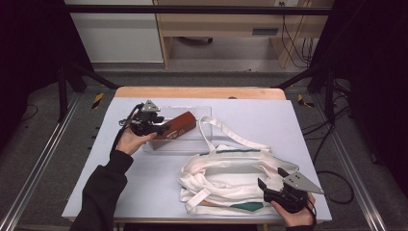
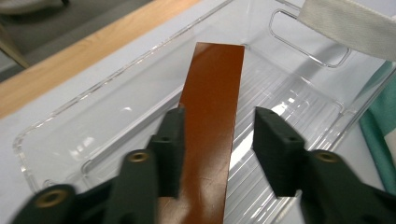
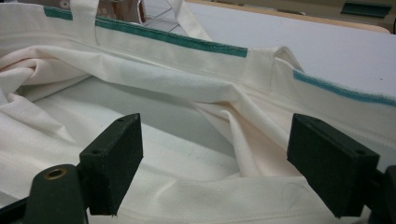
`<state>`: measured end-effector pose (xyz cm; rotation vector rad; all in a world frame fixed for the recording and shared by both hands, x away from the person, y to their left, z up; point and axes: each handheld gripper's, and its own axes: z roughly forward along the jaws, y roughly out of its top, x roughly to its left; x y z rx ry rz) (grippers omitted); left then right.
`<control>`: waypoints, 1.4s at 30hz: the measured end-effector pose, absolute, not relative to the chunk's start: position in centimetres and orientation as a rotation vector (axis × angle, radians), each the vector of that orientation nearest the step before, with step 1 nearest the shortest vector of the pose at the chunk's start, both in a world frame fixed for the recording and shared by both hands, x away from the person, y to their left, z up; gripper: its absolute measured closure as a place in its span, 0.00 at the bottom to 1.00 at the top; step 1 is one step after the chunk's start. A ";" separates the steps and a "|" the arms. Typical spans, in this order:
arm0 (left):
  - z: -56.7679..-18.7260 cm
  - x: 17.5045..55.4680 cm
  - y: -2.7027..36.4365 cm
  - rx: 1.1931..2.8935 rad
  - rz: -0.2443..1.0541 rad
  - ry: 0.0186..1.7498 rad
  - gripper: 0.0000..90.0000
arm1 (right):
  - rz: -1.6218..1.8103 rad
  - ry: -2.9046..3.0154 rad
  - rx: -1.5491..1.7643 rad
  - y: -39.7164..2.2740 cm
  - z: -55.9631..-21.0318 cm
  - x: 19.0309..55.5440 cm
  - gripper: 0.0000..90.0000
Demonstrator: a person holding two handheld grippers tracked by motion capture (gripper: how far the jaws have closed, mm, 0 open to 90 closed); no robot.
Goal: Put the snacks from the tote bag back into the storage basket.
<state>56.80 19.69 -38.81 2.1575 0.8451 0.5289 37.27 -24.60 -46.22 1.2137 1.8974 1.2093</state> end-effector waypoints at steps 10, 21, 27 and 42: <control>-40.2 55.1 19.5 2.137 0.503 0.900 0.90 | 1.206 1.900 1.215 -24.5 -46.2 37.3 0.21; -41.3 55.4 19.1 2.207 0.470 0.939 0.98 | 1.208 1.900 1.212 -24.5 -46.2 37.2 0.21; -41.6 55.7 19.2 2.231 0.460 0.968 0.99 | 1.211 1.901 1.209 -24.5 -46.2 37.2 0.21; -41.6 56.4 20.3 2.206 0.522 1.067 1.00 | 1.209 1.902 1.207 -24.4 -46.2 37.3 0.21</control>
